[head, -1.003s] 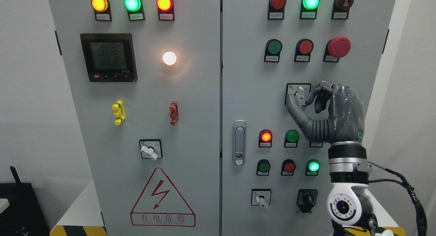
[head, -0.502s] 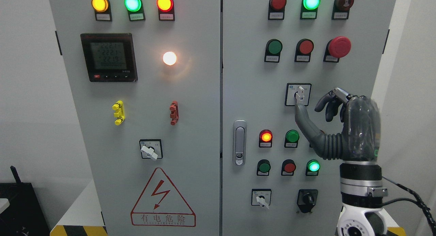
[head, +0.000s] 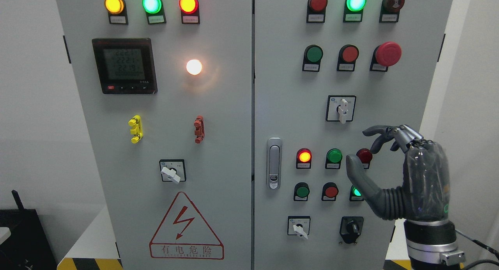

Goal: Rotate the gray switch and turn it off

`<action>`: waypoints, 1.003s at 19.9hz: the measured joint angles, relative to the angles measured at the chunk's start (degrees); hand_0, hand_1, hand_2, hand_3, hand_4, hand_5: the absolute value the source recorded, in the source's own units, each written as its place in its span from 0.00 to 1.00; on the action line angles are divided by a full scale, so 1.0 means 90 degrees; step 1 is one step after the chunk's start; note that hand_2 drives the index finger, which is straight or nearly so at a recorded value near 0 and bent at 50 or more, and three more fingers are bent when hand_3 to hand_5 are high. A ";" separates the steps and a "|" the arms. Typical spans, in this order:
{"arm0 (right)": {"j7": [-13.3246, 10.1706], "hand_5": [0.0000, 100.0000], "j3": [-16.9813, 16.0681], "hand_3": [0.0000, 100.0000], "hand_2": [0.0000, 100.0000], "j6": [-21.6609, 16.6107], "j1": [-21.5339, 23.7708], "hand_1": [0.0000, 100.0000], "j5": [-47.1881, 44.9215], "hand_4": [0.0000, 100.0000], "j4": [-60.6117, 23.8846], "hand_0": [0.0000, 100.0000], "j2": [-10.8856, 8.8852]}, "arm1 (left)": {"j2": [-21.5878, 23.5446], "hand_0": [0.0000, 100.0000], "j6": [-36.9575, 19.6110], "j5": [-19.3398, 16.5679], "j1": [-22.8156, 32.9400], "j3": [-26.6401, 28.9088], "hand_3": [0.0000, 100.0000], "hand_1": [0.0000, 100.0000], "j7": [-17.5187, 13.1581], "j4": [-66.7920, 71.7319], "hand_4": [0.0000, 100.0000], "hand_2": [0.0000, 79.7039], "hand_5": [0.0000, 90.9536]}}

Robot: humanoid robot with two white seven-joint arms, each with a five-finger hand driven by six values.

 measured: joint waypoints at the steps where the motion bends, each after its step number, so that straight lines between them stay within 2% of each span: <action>1: 0.0021 0.00 -0.0018 0.00 0.05 -0.0008 0.0043 0.28 0.0000 0.00 -0.0027 0.30 -0.0029 | 0.0000 0.12 0.0000 0.0000 0.0000 0.0000 0.00 0.39 0.0000 0.0000 0.00 0.00 0.00; 9: 0.0108 0.00 -0.0110 0.00 0.04 -0.0030 0.0299 0.29 -0.0003 0.00 -0.0192 0.28 -0.0205 | 0.0000 0.12 0.0000 0.0000 0.0000 0.0000 0.00 0.39 0.0000 0.0000 0.00 0.00 0.00; 17: 0.0114 0.00 -0.0153 0.01 0.05 -0.0015 0.0392 0.29 -0.0004 0.00 -0.0275 0.26 -0.0265 | 0.0000 0.12 0.0000 0.0000 0.0000 0.0000 0.00 0.39 0.0000 0.0000 0.00 0.00 0.00; 20: 0.0190 0.00 -0.0164 0.02 0.05 -0.0008 0.0401 0.29 -0.0004 0.00 -0.0294 0.25 -0.0268 | 0.0000 0.12 0.0000 0.0000 0.0000 0.0000 0.00 0.39 0.0000 0.0000 0.00 0.00 0.00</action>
